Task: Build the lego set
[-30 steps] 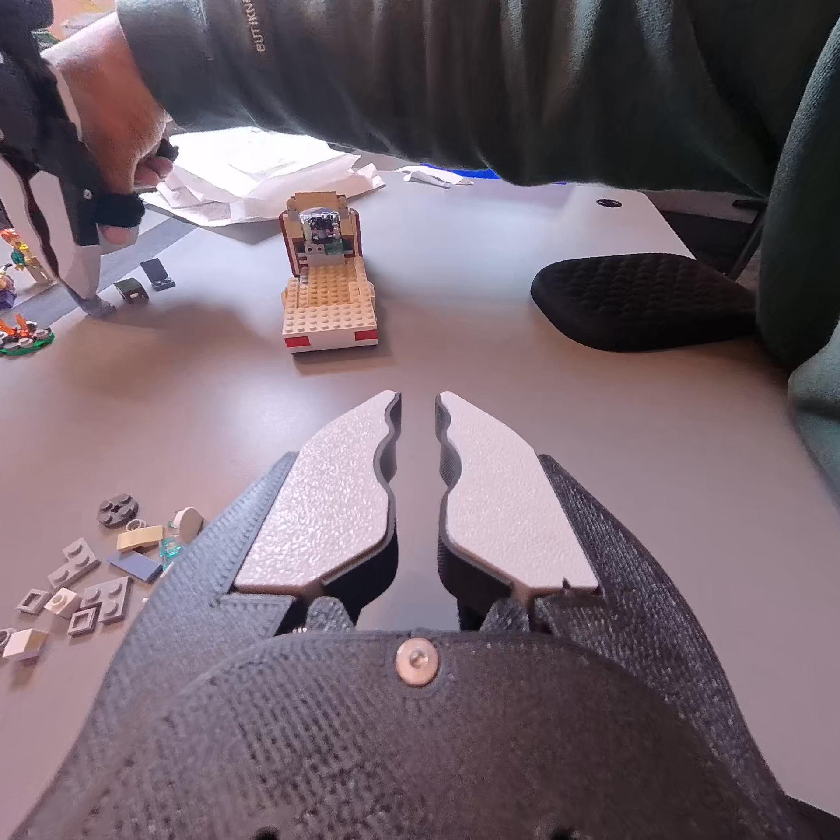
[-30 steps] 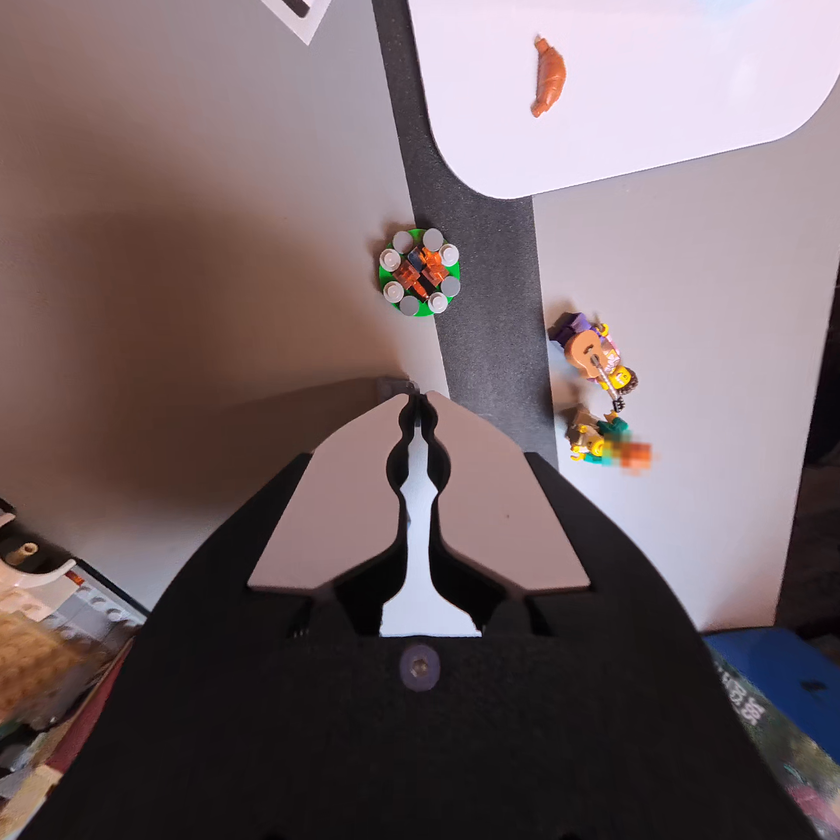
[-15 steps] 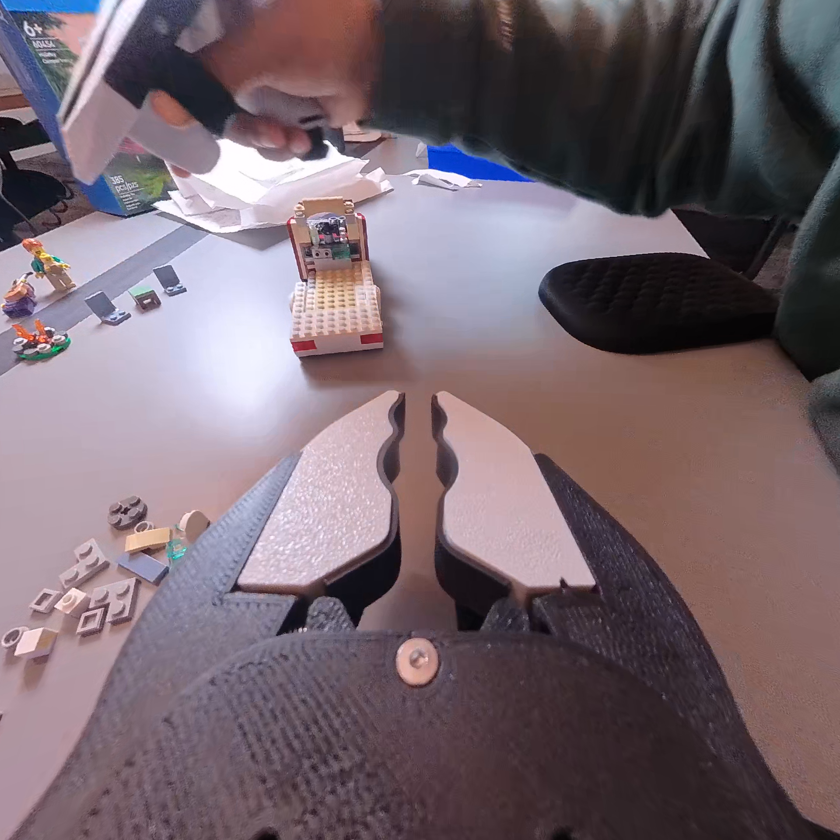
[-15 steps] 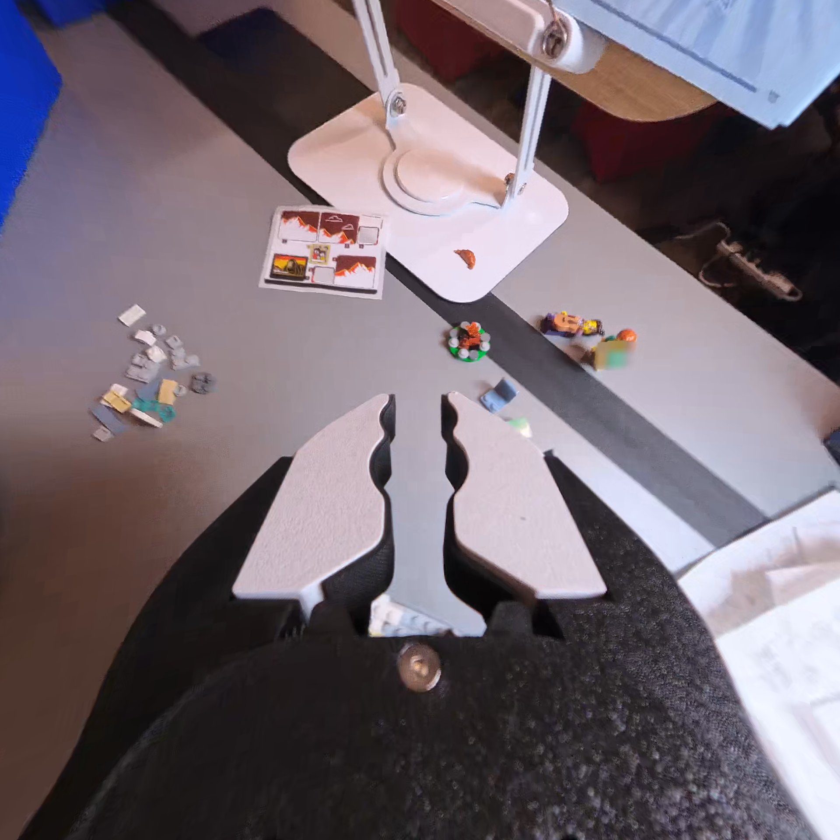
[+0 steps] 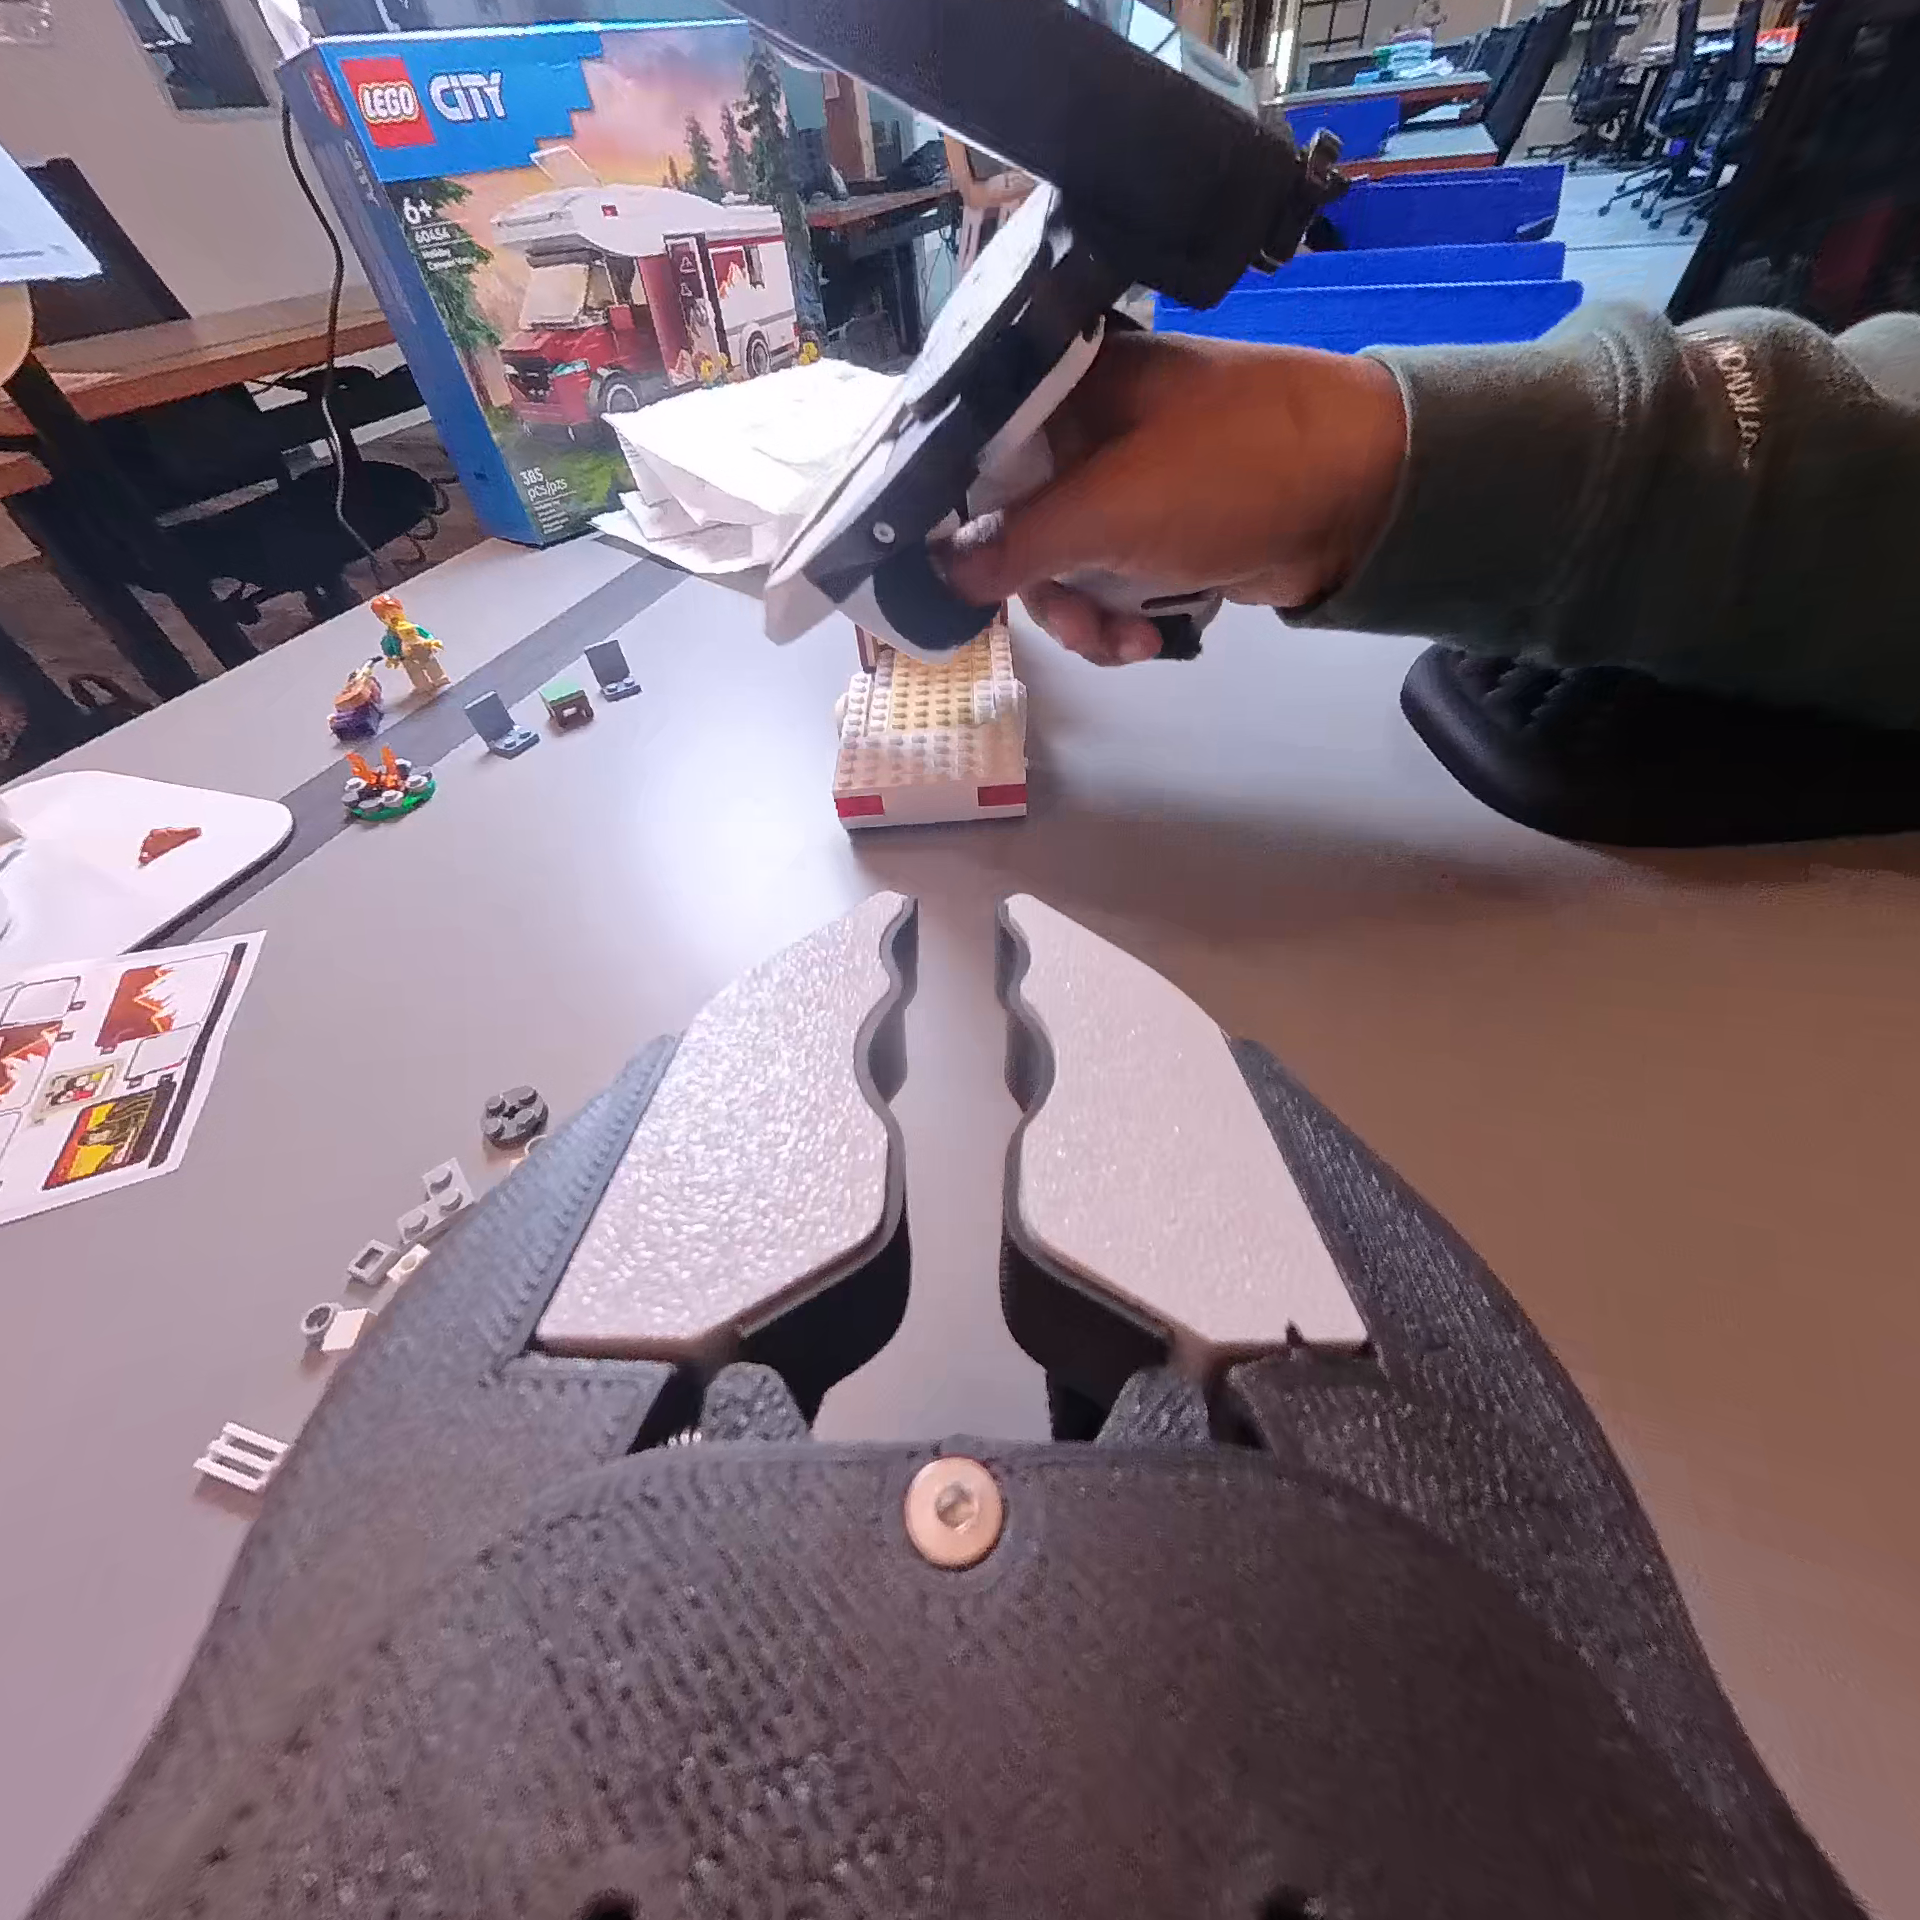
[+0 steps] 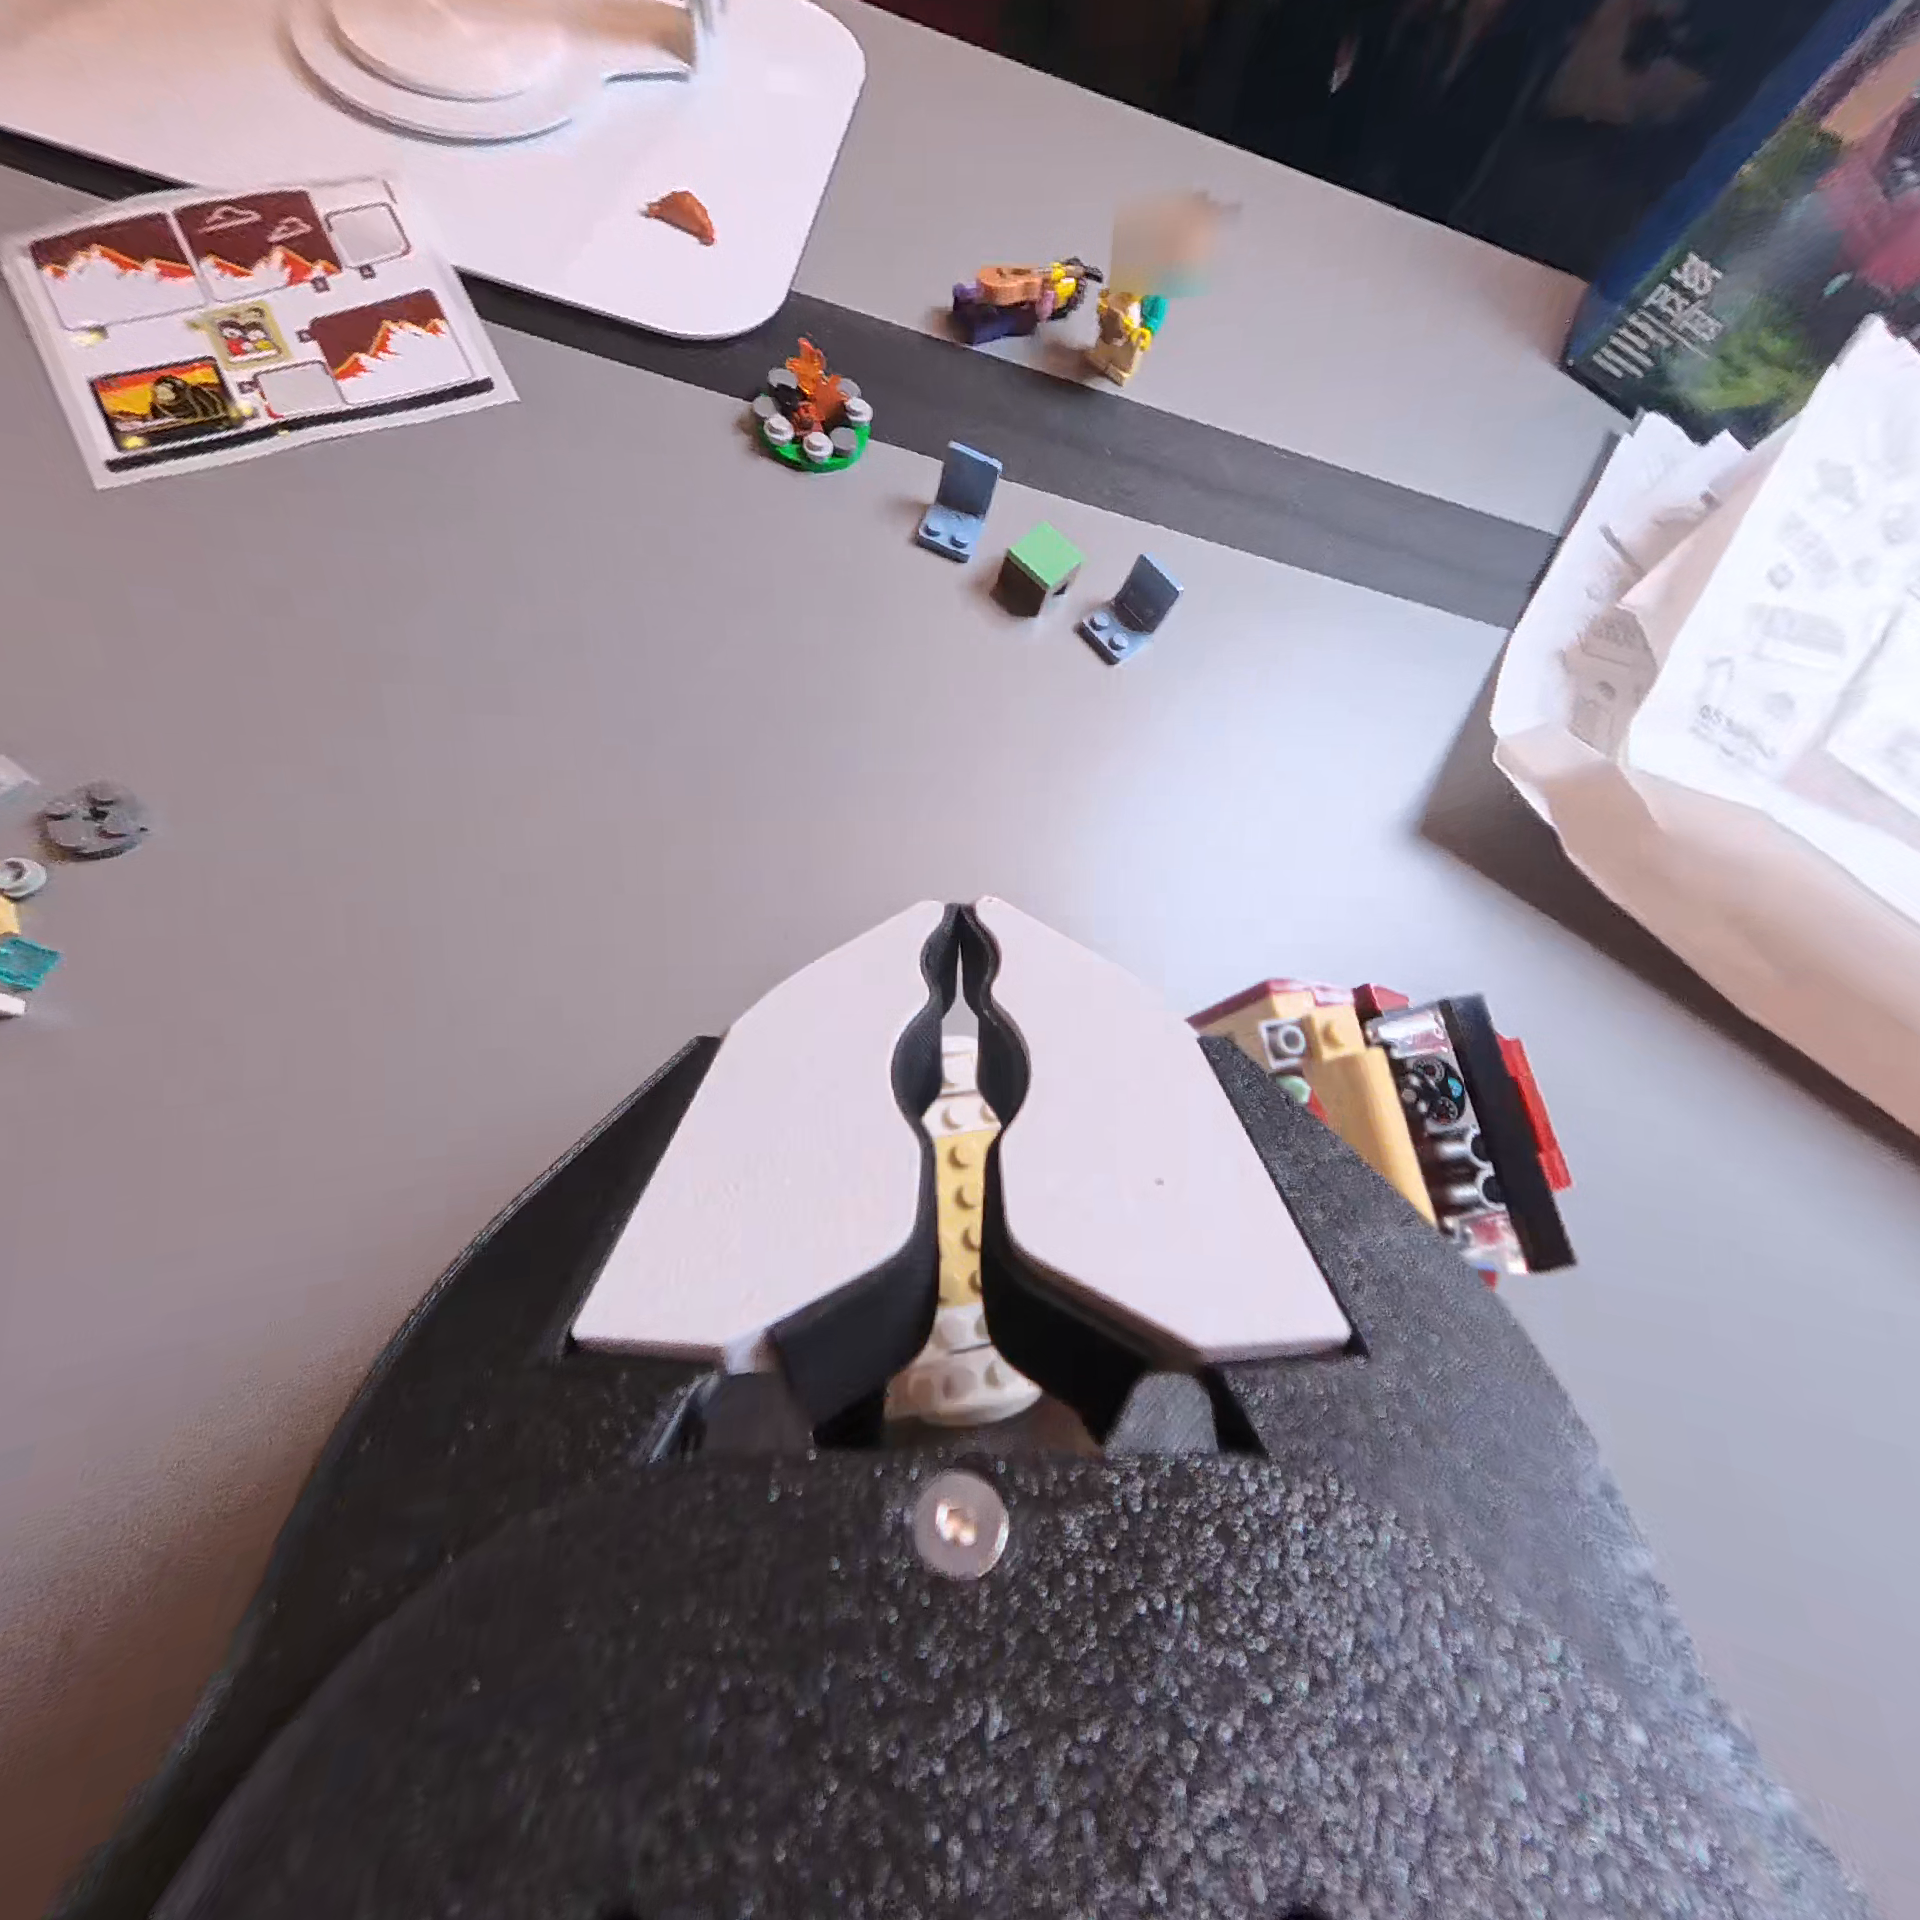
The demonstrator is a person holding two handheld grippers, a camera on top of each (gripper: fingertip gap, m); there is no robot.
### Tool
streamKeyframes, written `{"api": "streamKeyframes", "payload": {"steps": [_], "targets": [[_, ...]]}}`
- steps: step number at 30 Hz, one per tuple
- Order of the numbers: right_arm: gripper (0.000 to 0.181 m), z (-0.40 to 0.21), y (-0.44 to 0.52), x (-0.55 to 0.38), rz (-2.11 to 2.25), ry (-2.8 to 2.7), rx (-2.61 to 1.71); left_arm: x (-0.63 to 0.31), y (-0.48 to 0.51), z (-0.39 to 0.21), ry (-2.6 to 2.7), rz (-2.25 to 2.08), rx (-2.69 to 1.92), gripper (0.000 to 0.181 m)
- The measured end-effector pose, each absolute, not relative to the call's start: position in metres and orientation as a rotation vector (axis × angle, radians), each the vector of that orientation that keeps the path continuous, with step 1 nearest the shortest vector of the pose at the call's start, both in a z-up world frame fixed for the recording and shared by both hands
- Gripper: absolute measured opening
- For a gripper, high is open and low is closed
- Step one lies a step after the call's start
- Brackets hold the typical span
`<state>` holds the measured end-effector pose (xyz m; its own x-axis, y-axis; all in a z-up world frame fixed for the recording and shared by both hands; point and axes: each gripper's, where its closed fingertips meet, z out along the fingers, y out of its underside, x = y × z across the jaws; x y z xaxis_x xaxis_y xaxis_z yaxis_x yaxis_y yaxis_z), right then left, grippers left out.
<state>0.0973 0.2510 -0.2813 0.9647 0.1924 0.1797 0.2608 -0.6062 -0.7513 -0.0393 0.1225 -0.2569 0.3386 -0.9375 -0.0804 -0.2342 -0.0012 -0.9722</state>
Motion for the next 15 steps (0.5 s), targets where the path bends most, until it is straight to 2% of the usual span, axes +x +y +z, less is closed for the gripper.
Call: {"api": "streamKeyframes", "payload": {"steps": [15], "targets": [[0.000, -0.2832, 0.2566, 0.1093, -0.061, -0.228, -2.209, -0.0413, 0.1266, -0.2607, 1.135, -0.752, -1.496, 0.012]]}}
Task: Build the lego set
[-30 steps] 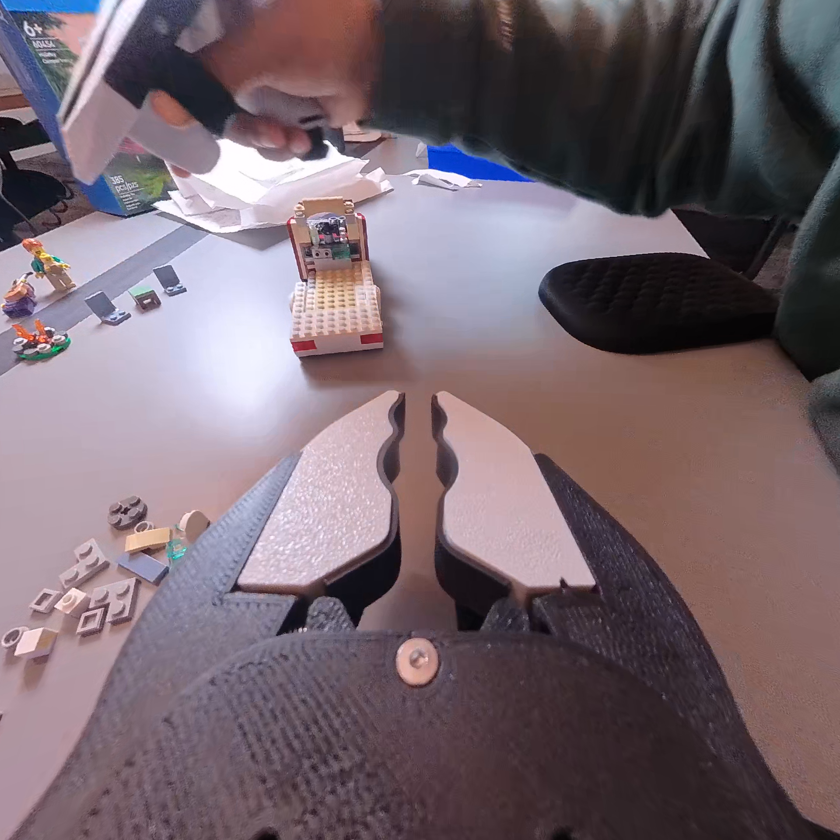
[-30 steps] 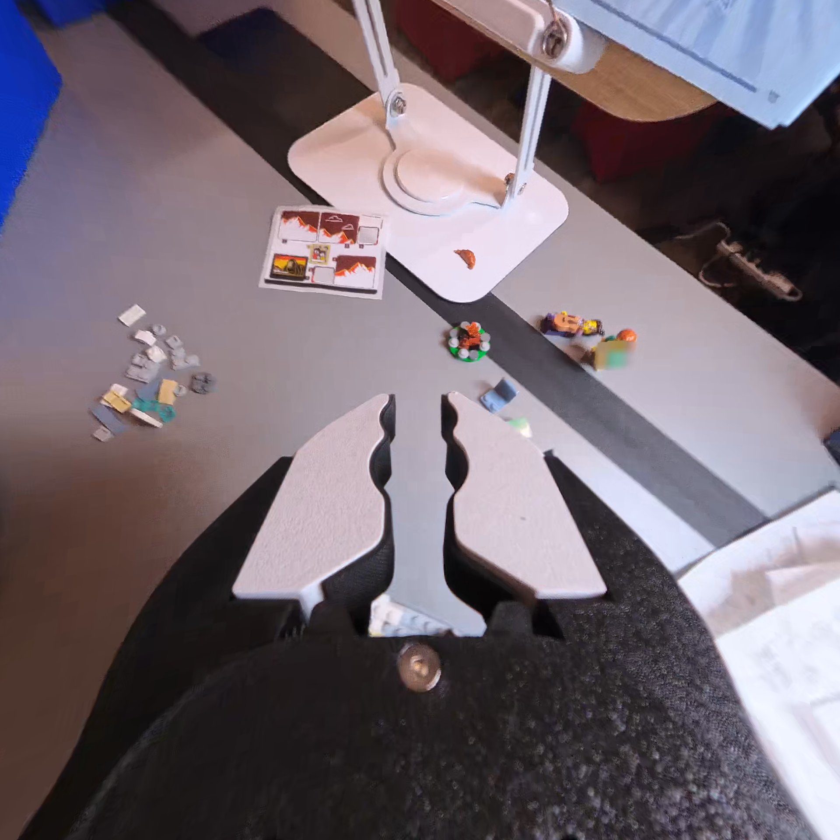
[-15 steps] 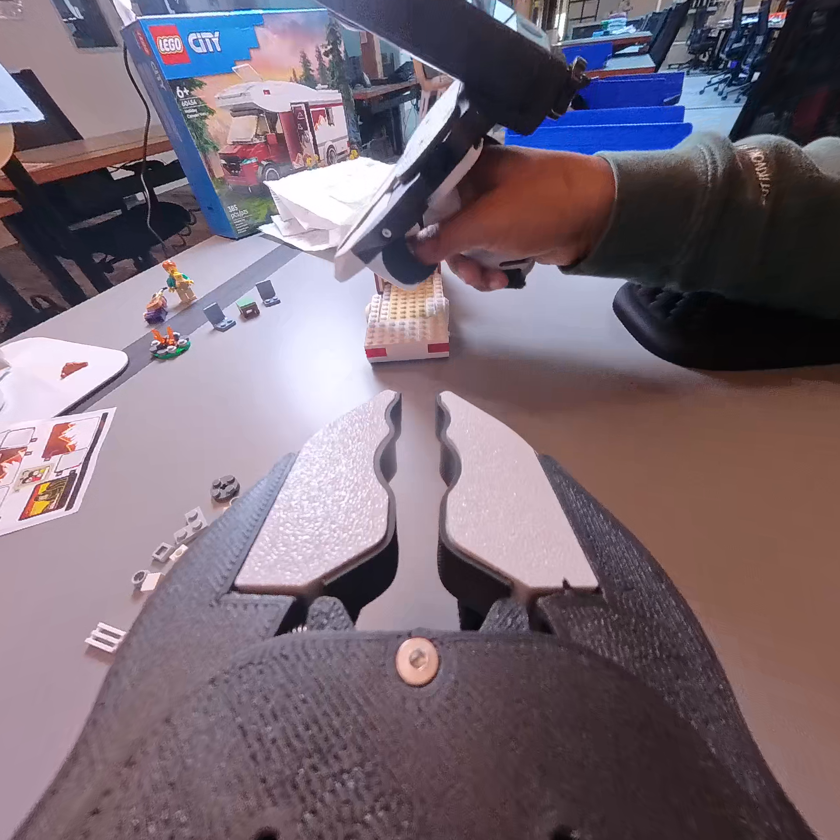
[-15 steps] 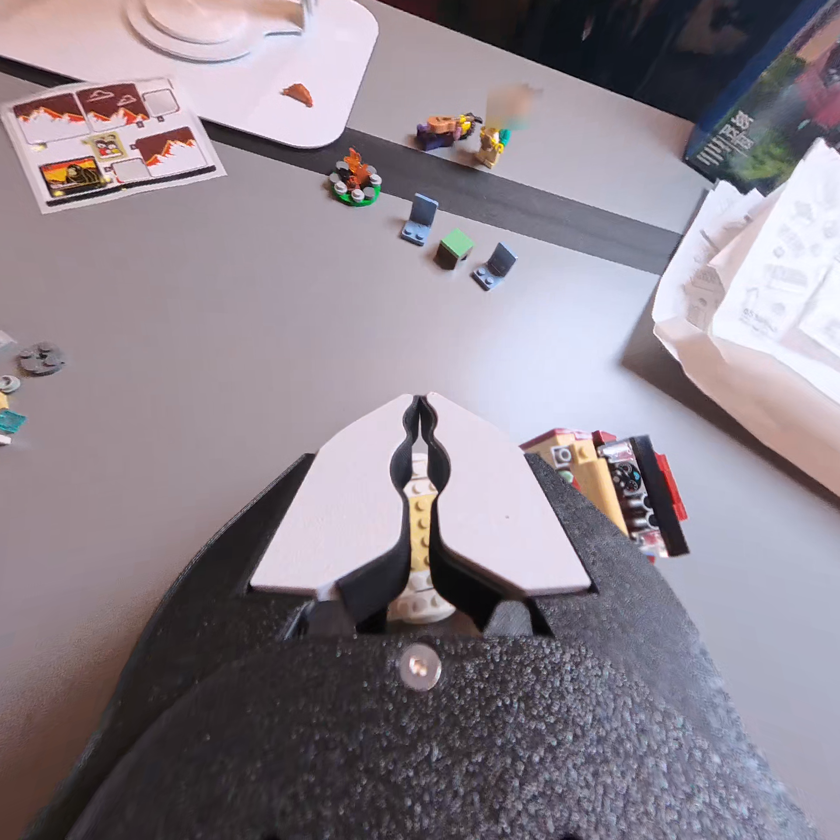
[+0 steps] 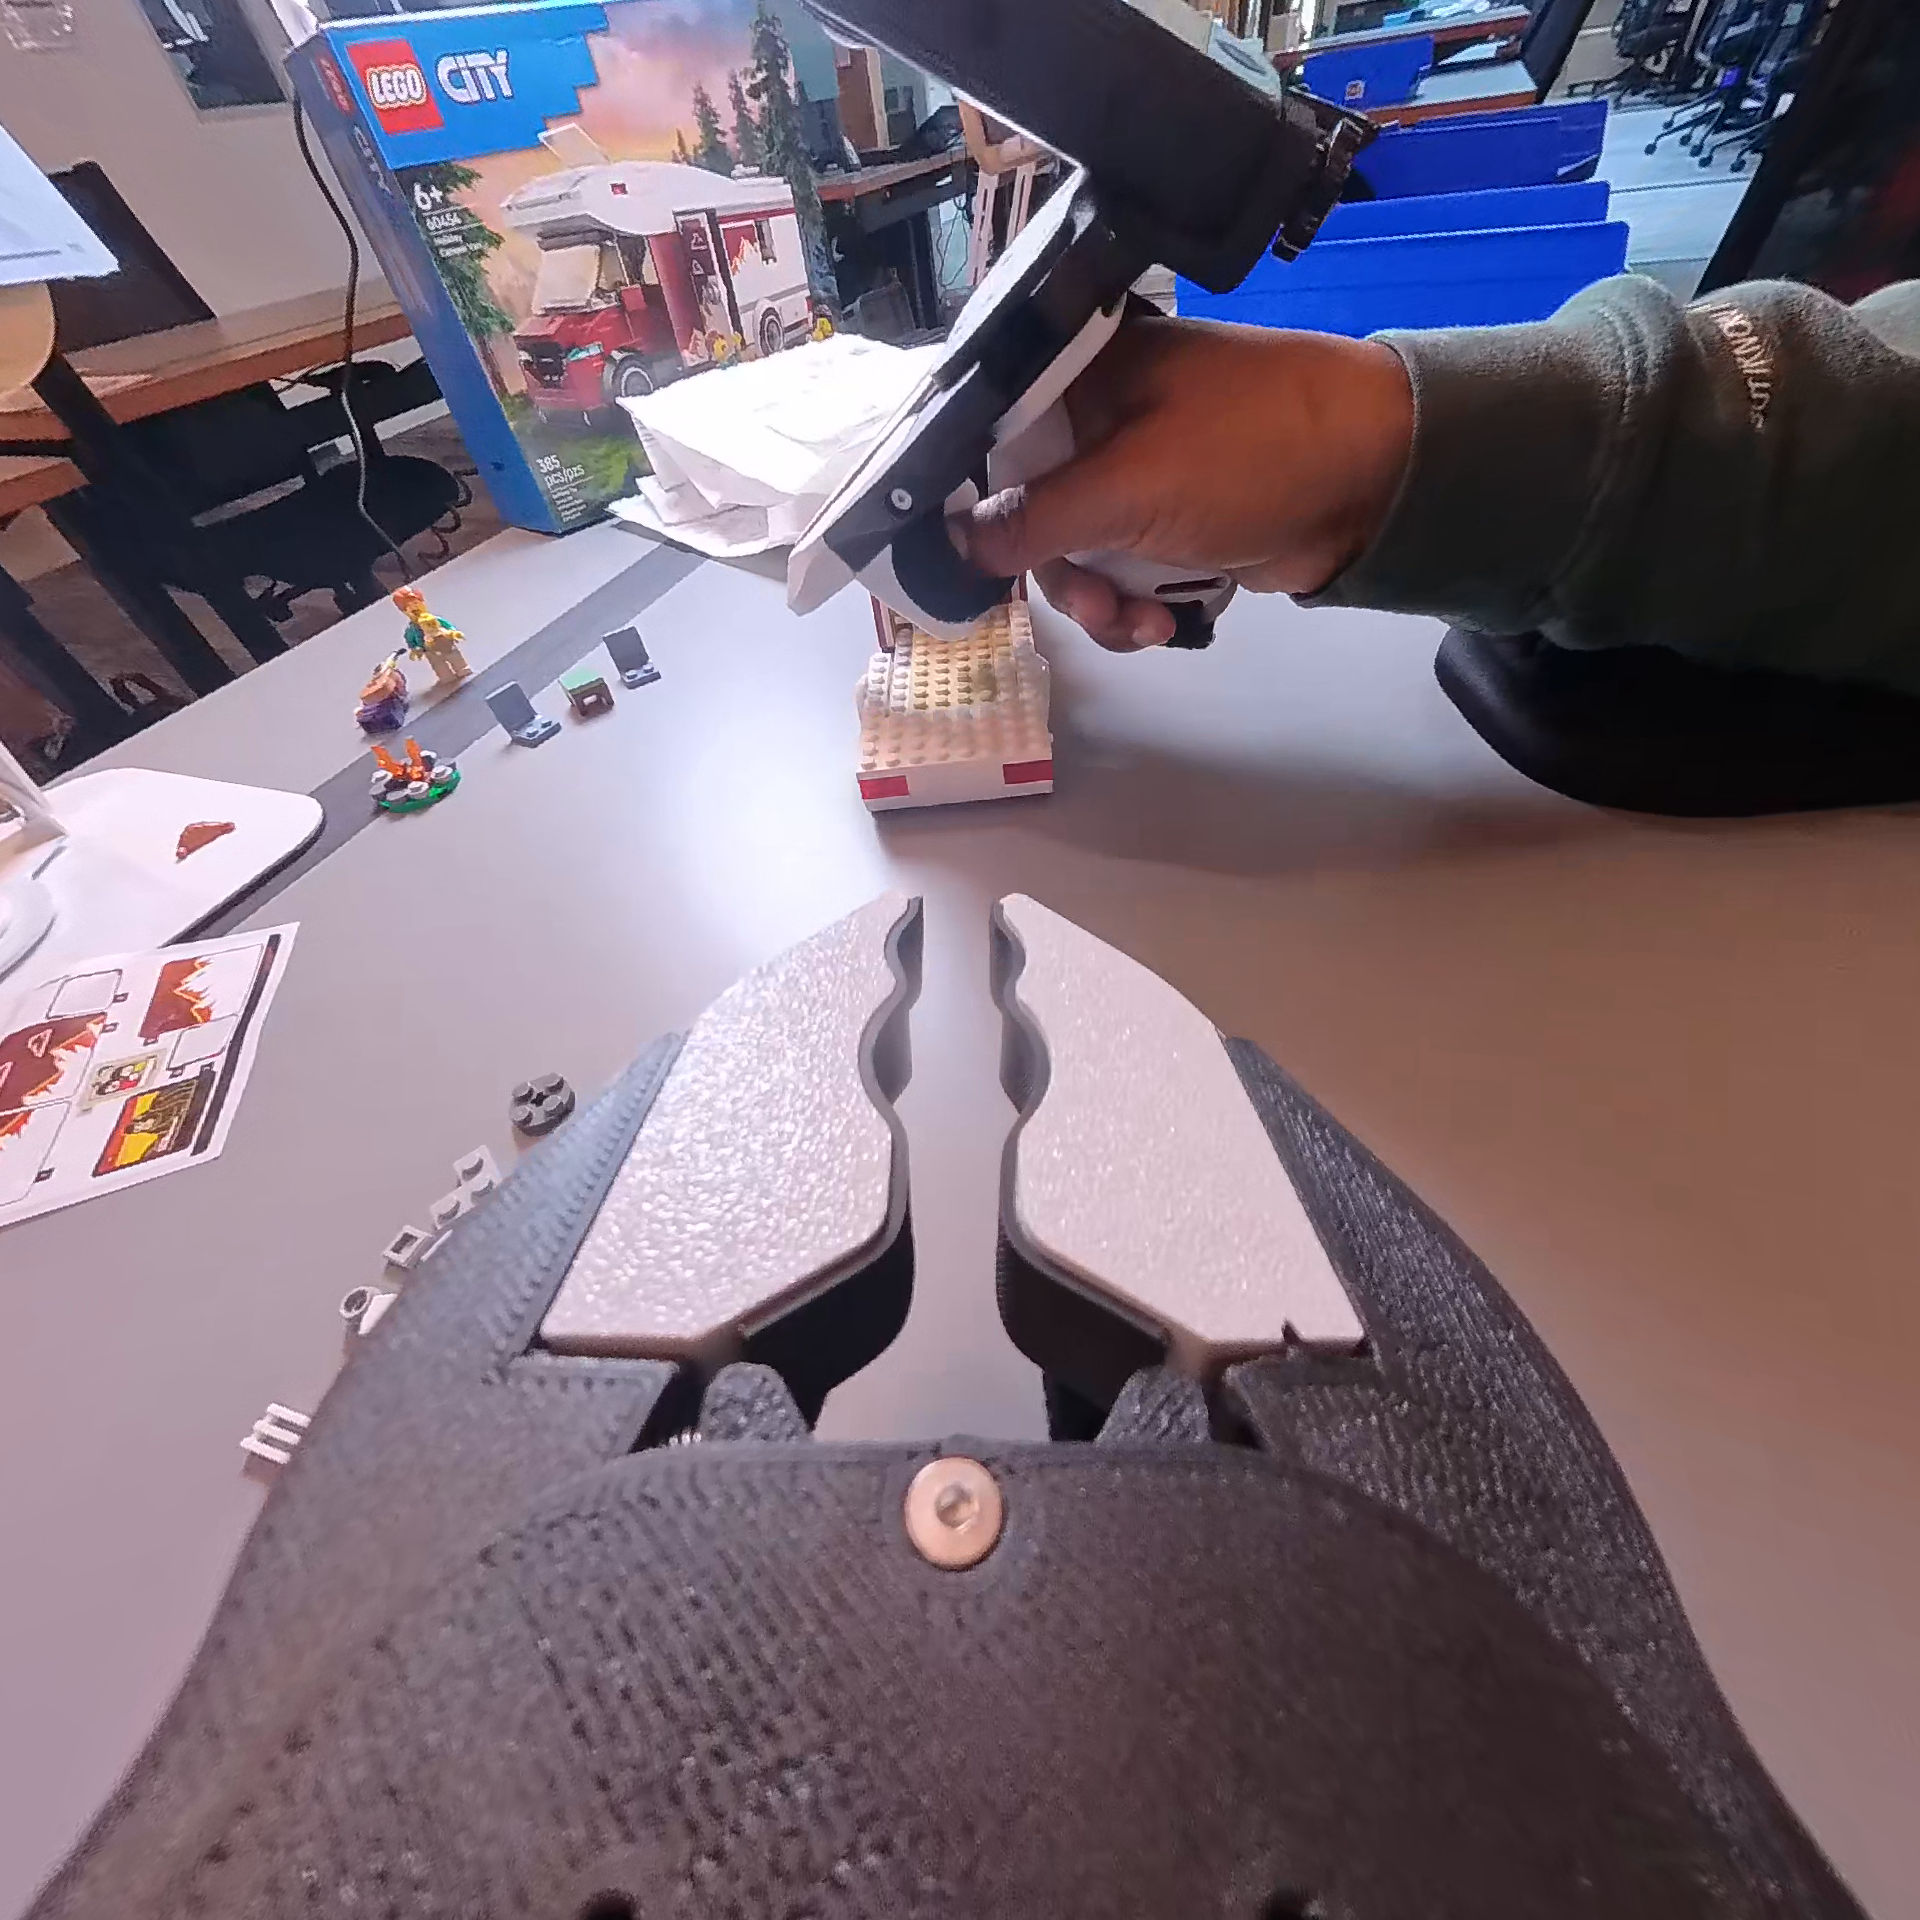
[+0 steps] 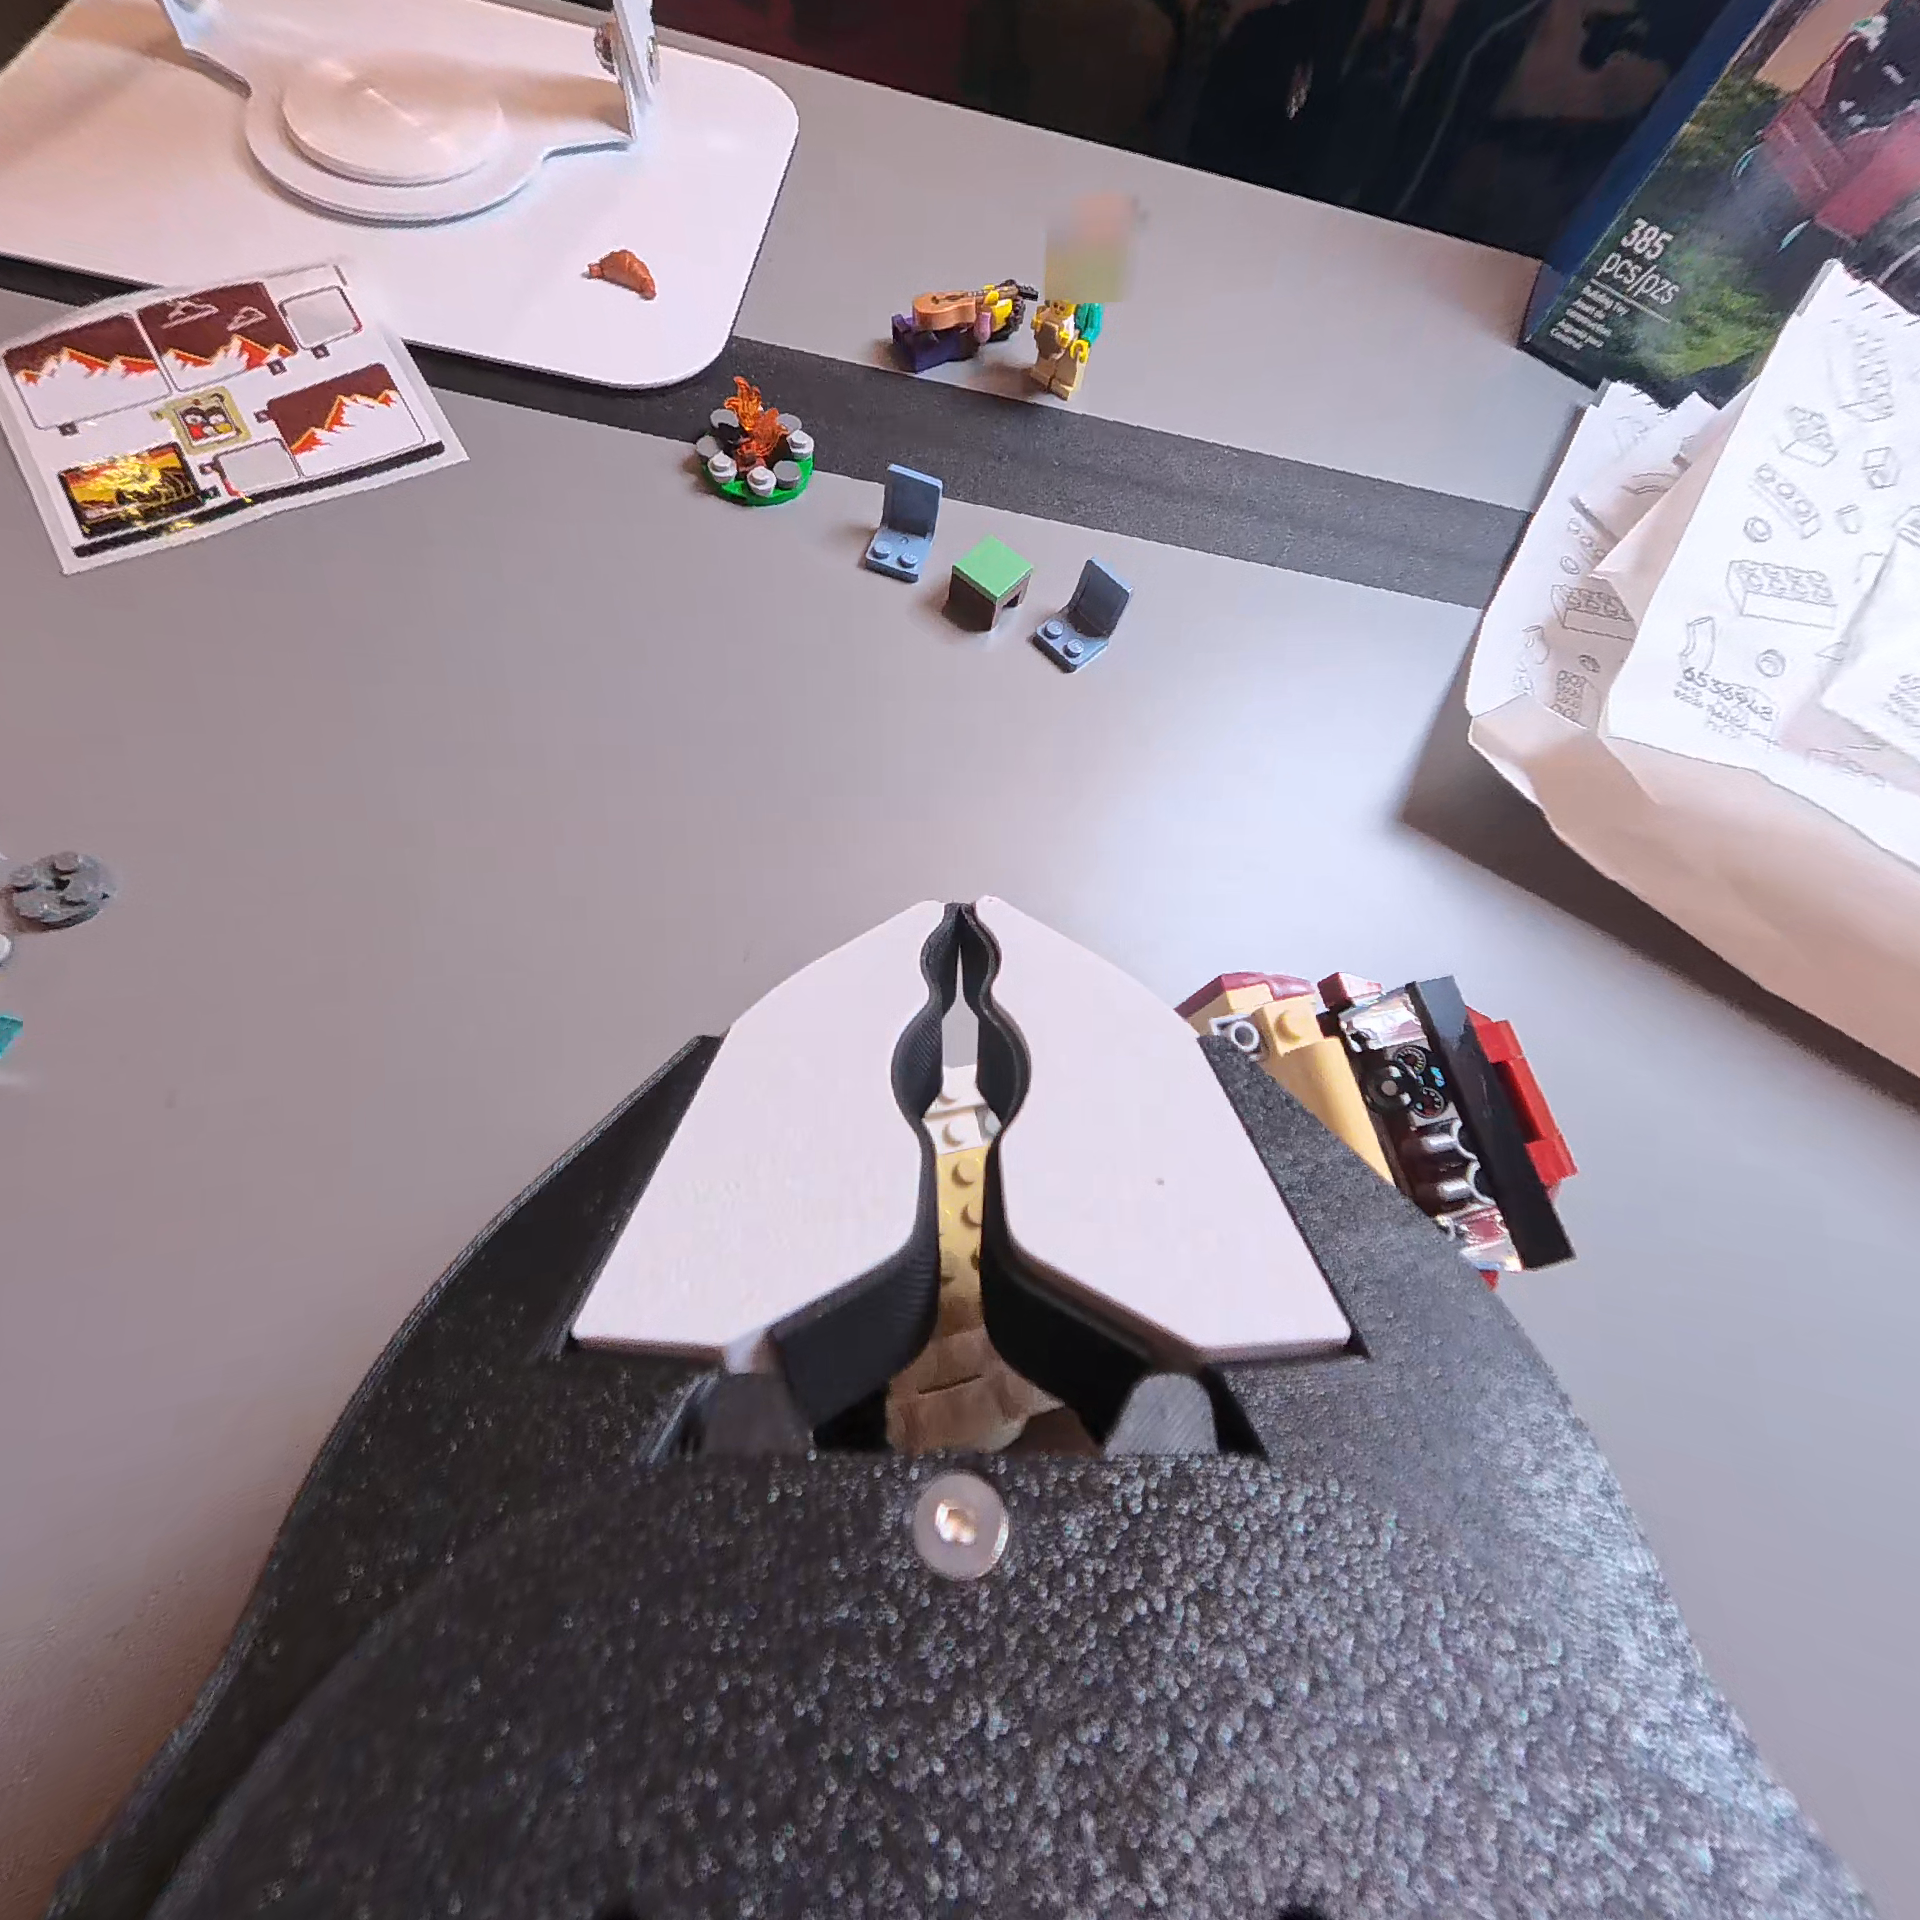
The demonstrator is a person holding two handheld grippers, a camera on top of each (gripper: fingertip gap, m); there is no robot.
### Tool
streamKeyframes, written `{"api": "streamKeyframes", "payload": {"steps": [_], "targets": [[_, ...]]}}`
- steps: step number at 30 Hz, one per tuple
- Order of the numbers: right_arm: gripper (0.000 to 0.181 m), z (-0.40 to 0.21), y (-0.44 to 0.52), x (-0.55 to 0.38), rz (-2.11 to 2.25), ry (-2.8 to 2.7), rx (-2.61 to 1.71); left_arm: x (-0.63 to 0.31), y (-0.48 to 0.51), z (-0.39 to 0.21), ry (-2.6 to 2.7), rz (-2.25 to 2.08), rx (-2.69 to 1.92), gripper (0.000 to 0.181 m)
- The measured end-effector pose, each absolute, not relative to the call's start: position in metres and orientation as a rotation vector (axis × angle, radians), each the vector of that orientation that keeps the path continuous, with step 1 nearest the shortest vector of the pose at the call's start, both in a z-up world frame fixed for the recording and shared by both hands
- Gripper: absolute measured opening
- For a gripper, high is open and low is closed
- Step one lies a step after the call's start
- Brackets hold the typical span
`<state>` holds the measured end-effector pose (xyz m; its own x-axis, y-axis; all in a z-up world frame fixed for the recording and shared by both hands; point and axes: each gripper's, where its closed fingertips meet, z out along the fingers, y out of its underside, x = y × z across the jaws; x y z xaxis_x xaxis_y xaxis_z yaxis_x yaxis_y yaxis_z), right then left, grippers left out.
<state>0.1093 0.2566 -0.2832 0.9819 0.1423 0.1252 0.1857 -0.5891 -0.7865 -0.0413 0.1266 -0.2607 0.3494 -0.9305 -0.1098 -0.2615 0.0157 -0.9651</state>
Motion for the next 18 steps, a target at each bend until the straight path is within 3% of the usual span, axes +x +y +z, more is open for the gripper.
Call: {"api": "streamKeyframes", "payload": {"steps": [6, 13, 18], "targets": [[0.000, -0.266, 0.254, 0.095, 0.026, -0.317, -2.112, -0.043, 0.129, -0.259, 1.104, -0.787, -1.506, 0.012], [0.028, -0.155, 0.221, 0.084, 0.241, -0.482, -1.640, -0.047, 0.133, -0.253, 1.077, -0.731, -1.488, 0.012], [0.031, -0.168, 0.193, 0.084, 0.269, -0.485, -1.609, -0.060, 0.149, -0.248, 0.979, -0.650, -1.531, 0.005]]}}
